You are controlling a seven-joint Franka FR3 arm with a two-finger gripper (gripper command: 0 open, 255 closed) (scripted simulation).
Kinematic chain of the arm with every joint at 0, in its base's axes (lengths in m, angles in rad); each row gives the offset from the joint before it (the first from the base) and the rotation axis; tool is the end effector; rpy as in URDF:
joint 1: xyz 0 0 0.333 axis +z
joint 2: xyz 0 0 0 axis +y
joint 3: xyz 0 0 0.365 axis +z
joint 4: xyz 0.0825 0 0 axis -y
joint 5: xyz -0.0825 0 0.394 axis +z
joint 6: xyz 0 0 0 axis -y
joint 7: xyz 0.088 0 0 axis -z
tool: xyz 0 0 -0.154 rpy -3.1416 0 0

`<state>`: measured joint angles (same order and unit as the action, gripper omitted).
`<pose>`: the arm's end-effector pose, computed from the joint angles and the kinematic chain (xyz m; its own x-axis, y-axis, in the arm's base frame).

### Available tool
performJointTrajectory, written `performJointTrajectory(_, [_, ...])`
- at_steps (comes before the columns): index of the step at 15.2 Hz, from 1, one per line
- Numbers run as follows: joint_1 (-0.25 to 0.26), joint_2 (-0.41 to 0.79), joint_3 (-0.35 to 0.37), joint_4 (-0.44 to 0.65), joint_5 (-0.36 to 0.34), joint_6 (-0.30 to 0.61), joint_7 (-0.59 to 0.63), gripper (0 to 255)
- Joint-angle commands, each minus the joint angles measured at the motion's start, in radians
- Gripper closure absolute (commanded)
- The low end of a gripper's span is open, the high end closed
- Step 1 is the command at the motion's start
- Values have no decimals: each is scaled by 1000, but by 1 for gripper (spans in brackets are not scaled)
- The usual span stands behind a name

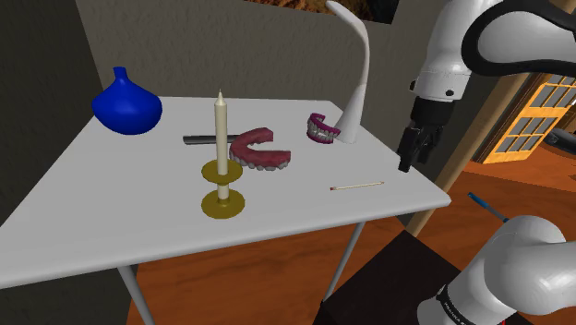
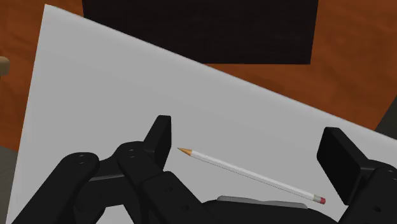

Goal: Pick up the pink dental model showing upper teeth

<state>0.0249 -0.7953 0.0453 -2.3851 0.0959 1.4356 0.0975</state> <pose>0.2543 0.0374 0.5567 0.9867 -0.0335 -0.1593 -0.0416 -0.9980 -0.0482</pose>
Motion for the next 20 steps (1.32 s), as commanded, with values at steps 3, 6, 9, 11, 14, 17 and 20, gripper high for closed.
performJointTrajectory(3, [8,68,27,33,18,39,24,0])
performJointTrajectory(6, [17,173,65,93,39,90,59,0])
performJointTrajectory(9, [25,280,101,162,52,134,95,0])
performJointTrajectory(11, [29,353,124,215,55,158,120,0])
performJointTrajectory(14, [35,464,157,303,53,187,158,0])
performJointTrajectory(17, [43,577,187,402,41,206,199,0])
performJointTrajectory(20, [54,693,213,513,20,215,242,0])
